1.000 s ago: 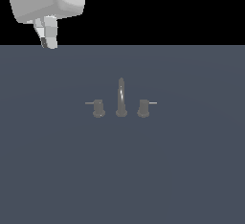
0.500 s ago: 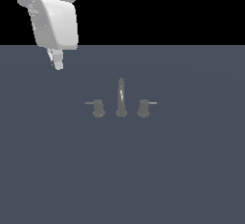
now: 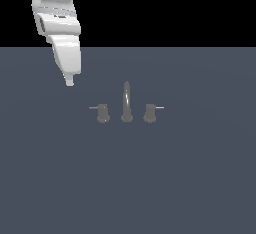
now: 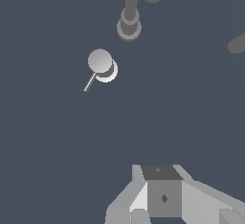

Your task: Turn on the faucet by rotating a designated handle.

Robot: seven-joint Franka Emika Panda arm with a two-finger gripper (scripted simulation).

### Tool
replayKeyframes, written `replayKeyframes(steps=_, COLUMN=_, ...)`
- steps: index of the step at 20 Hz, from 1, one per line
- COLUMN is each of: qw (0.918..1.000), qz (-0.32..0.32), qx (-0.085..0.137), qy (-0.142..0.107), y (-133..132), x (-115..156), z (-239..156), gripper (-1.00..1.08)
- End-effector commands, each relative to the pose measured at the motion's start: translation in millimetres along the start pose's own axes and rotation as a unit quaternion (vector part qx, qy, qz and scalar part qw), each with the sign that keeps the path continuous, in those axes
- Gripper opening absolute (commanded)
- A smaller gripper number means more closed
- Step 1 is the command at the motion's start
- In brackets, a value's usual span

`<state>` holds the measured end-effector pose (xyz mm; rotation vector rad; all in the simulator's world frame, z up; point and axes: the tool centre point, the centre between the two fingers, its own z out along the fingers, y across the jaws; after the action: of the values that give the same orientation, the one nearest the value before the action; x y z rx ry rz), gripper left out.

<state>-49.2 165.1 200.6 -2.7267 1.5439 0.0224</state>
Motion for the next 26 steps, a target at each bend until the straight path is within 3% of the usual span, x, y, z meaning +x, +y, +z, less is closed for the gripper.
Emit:
replayKeyframes(steps=1, qw=0.9997, qz=0.023, qx=0.0, qy=0.001, y=-11, x=6, z=13, gripper=-1.0)
replayKeyframes(steps=9, qw=0.9941, qz=0.108, qx=0.0, qy=0.005, y=-48, x=35, z=58, gripper=-1.0)
replayKeyframes(steps=18, qw=0.9796, qz=0.201, qx=0.001, qy=0.009, y=-84, x=74, z=106, gripper=-1.0)
replayKeyframes(steps=26, qw=0.9685, qz=0.249, qx=0.002, qy=0.009, y=-100, x=97, z=130, gripper=-1.0)
